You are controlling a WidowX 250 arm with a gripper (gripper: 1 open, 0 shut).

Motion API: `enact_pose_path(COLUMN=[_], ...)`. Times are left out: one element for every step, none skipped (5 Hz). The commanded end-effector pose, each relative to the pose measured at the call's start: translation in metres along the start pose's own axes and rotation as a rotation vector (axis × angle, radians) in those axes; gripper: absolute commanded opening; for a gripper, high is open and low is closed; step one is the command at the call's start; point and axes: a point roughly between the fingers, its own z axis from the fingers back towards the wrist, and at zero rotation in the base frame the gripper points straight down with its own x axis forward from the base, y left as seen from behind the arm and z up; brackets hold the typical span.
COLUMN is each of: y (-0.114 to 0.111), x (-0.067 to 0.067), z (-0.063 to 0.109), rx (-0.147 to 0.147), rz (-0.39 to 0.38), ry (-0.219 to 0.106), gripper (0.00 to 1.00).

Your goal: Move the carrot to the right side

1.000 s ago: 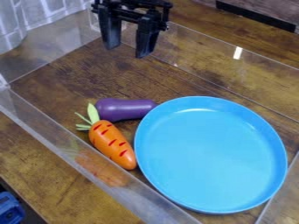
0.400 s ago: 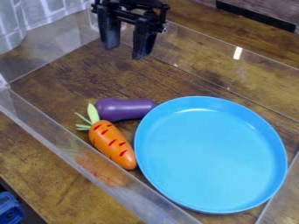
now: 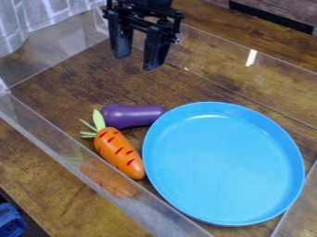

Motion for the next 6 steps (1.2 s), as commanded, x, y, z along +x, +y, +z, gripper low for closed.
enact_pose_path(y=[-0.003,-0.006,-0.011,-0.015,-0.021,-0.026], x=[0.0,0.007,0.015,0.025,0.039,0.049], z=[0.004,0.001,0.0,0.004,0.005,0.007], rx=[0.006,0.004,0.004,0.003,0.005,0.007], rz=[-0.026,-0.026,-0.025,-0.004,-0.002,-0.005], ry=[-0.008,-0.006,-0.007,-0.014,-0.023,-0.035], gripper=[1.0,1.0,0.0,0.0,0.0,0.0])
